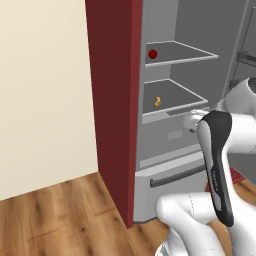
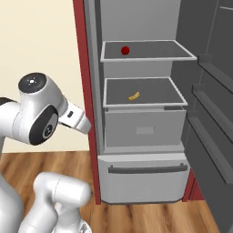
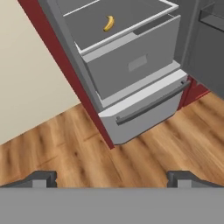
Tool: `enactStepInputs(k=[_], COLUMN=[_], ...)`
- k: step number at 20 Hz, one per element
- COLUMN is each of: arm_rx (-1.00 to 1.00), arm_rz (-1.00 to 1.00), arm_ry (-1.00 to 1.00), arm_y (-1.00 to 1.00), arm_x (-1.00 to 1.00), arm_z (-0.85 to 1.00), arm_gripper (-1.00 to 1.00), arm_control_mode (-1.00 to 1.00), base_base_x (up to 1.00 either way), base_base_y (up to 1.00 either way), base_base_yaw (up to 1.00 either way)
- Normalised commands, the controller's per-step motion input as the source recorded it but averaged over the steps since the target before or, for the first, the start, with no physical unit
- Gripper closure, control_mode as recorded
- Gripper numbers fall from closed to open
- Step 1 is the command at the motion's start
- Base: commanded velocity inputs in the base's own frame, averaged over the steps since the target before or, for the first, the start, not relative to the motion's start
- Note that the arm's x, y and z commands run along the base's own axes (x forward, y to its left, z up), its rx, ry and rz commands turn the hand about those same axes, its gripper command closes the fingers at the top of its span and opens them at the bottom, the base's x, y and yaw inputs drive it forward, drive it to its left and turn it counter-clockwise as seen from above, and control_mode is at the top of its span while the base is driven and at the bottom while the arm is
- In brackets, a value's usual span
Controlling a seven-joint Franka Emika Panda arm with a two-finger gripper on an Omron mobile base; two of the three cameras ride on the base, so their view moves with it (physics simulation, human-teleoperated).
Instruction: Retrieve the apple and banana from the fridge and place them into the bowl on the dining table.
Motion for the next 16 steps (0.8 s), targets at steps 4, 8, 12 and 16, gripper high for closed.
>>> enactStepInputs(k=[4,8,12,16], arm_rx=[0.0,0.0,0.0,0.0], arm_rz=[-0.04,-0.04,0.0,0.0], arm_ry=[0.0,-0.09,0.0,0.0], arm_y=[0.0,0.0,0.0,0.0], arm_x=[-0.18,-0.16,0.0,0.0], arm_z=[0.0,-0.04,0.0,0.0], arm_gripper=[-1.0,-1.0,-1.0,-1.0], arm_control_mode=[-1.0,-1.0,1.0,1.0], base_base_x=[0.0,0.0,-0.01,0.01], base_base_y=[0.0,0.0,0.0,-0.01], base_base_yaw=[0.0,0.0,-0.03,0.0])
